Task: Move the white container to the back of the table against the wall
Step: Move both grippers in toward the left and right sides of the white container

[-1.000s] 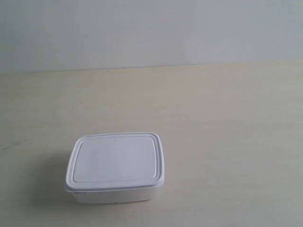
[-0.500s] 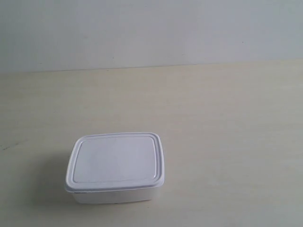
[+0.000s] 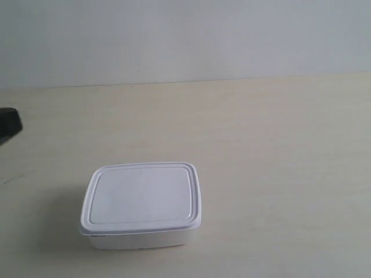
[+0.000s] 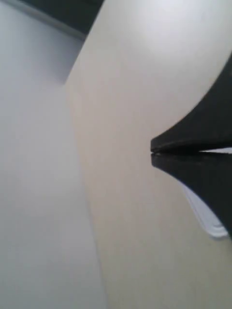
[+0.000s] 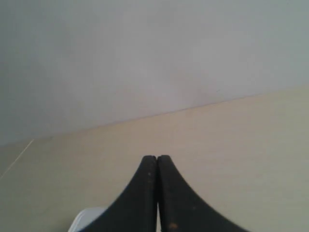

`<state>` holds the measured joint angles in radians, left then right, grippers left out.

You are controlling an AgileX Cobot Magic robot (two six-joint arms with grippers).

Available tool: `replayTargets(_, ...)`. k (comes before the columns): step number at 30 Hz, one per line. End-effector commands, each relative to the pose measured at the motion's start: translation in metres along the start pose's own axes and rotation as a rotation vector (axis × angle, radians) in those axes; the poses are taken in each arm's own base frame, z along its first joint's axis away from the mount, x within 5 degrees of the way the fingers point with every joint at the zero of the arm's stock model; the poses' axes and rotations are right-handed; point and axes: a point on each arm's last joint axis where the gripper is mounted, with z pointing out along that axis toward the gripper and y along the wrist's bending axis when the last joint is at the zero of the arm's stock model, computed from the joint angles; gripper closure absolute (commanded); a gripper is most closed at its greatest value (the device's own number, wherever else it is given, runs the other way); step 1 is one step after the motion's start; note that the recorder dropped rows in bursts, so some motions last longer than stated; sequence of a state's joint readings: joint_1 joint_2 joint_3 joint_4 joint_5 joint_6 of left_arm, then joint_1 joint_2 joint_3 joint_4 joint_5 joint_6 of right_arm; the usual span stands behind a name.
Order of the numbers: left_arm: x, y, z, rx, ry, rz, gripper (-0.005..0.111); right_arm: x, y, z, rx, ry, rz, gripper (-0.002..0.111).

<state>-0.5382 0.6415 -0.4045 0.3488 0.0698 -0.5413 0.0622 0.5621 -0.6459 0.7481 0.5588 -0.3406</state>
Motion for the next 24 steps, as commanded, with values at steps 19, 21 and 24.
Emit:
replayTargets(19, 0.019, -0.053, 0.029, 0.182, 0.381, 0.141, 0.107, -0.012, 0.071, 0.056, -0.286, 0.467, -0.293, 0.108)
replayTargets(21, 0.023, -0.052, 0.03, 0.163, 0.415, 0.147, 0.107, 0.001, 0.083, 0.074, -0.291, 0.547, -0.339, 0.108)
replayTargets(24, 0.034, -0.047, 0.033, 0.1, 0.528, 0.154, 0.107, 0.035, 0.1, 0.103, -0.272, 0.69, -0.411, 0.108)
